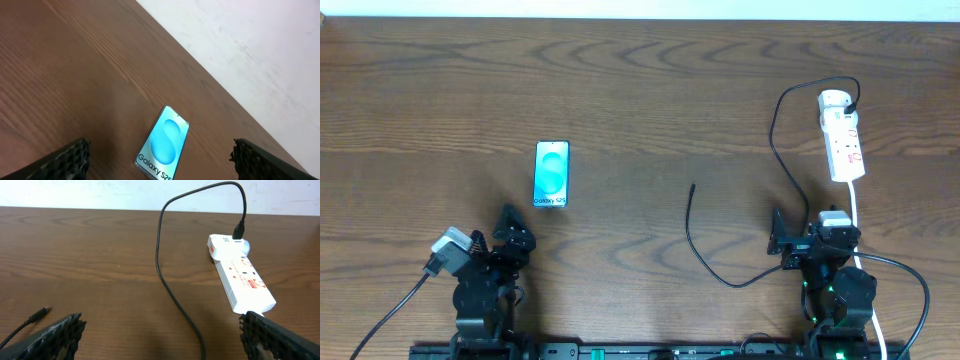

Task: Plug charger to phone and switch on socket
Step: 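Move the left gripper forward over the Galaxy S25 phone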

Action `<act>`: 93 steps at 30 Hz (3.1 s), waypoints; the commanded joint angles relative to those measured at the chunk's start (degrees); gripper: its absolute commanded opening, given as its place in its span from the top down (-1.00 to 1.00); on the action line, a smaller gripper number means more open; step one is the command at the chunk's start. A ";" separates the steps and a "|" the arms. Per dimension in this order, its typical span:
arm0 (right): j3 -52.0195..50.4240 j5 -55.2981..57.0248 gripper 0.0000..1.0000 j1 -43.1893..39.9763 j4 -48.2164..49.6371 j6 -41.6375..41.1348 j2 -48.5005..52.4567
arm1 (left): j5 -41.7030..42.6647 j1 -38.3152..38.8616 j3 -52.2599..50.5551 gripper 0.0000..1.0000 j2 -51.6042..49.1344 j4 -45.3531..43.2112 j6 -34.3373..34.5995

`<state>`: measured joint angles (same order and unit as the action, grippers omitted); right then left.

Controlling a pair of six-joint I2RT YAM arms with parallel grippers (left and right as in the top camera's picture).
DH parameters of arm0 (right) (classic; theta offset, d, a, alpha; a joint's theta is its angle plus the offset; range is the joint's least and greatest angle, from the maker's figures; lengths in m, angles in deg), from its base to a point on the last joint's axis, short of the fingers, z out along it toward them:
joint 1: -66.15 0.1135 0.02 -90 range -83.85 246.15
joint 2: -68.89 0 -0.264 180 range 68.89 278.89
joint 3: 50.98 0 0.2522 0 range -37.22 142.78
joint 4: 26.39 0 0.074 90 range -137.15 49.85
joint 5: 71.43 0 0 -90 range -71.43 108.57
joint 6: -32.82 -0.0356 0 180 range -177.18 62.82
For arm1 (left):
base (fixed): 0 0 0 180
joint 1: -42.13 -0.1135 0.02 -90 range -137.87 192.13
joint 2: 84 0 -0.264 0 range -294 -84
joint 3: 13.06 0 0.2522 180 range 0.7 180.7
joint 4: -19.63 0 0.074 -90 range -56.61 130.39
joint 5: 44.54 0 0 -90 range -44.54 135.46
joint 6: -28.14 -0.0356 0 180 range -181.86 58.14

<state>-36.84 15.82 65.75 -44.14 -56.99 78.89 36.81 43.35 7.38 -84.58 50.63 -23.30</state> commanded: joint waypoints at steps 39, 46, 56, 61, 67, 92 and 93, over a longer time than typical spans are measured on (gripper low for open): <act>-0.07 0.72 -0.98 0.87 -0.26 -0.81 0.02 | 13.38 -0.22 102.36 -0.83 -89.92 66.49 -36.85; -0.07 0.72 -0.98 0.87 -0.26 -0.81 0.02 | 13.38 -0.24 102.36 -0.82 -96.59 66.49 -36.85; -0.07 0.72 -0.98 0.87 -0.28 -0.81 0.02 | 13.38 -0.24 102.31 -0.82 -101.85 65.99 -36.85; -0.07 0.72 -0.98 0.87 -0.26 -0.81 0.02 | 13.38 -0.22 102.29 -0.82 -103.14 64.81 -36.85; -0.07 0.72 -0.99 0.87 -0.26 -0.81 0.02 | 13.35 -0.22 102.29 -0.25 -103.25 63.54 -37.09; -0.07 0.72 -0.99 0.87 -0.26 -0.81 0.02 | 13.40 -0.22 87.01 -0.98 -103.27 50.31 -37.07; -0.07 0.72 -0.98 0.87 -0.26 -0.81 0.02 | 13.42 -0.22 86.07 -0.98 -103.27 49.57 -37.07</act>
<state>-36.84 16.07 65.75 -44.14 -56.99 78.99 49.88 43.35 95.51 -187.39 101.23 -60.23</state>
